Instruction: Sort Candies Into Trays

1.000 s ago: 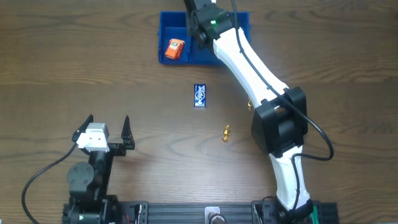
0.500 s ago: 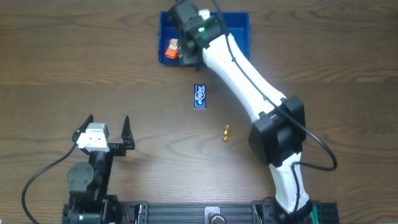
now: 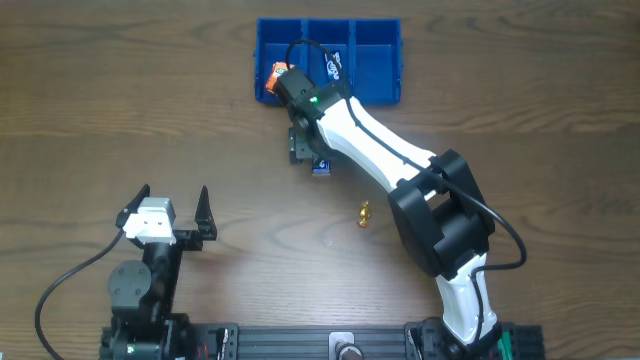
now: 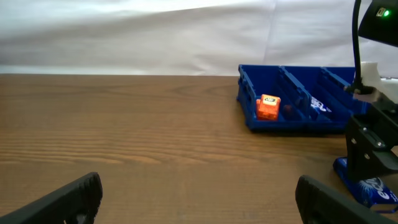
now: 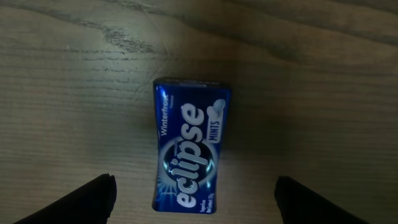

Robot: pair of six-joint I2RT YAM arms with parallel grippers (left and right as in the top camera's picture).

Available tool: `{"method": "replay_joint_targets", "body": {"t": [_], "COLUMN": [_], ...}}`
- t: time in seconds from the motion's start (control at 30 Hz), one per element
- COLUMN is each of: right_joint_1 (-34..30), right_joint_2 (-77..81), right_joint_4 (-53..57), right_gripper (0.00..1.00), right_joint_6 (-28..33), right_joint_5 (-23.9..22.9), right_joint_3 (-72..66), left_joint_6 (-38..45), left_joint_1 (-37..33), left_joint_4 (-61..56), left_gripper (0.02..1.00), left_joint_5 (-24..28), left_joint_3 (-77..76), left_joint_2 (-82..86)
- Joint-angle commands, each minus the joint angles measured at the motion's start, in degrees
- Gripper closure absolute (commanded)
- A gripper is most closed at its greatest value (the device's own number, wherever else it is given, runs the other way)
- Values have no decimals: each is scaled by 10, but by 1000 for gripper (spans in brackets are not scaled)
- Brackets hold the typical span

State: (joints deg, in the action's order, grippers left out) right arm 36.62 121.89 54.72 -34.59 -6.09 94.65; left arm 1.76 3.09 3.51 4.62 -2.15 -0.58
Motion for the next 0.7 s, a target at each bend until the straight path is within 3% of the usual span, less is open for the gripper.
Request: {"method": "replay_joint_targets", "body": {"t": [0.03, 0.3, 0.5, 0.6, 0.7], "right_joint_1": [3, 1, 1, 1, 2], "right_joint_2": [25, 58, 58, 58, 53], "right_joint_4": [-5, -23, -26, -26, -25], "right_gripper": [159, 244, 549, 748, 783], "right_joint_6": [-15, -17, -17, -19, -30], "right_joint_5": [5, 24, 24, 24, 24], "right_joint_3": [-2, -2, -2, -2, -2], "left_joint_6": [6, 6, 6, 6, 6], "left_joint_1": [-2, -2, -2, -2, -2], "left_joint_4": [7, 7, 7, 7, 7], "left_gripper": [20, 20, 23, 20, 20], "left_joint_5": [8, 8, 8, 8, 8], "left_joint_3": [18, 18, 18, 18, 18], "left_joint_2": [3, 3, 3, 3, 3]}}
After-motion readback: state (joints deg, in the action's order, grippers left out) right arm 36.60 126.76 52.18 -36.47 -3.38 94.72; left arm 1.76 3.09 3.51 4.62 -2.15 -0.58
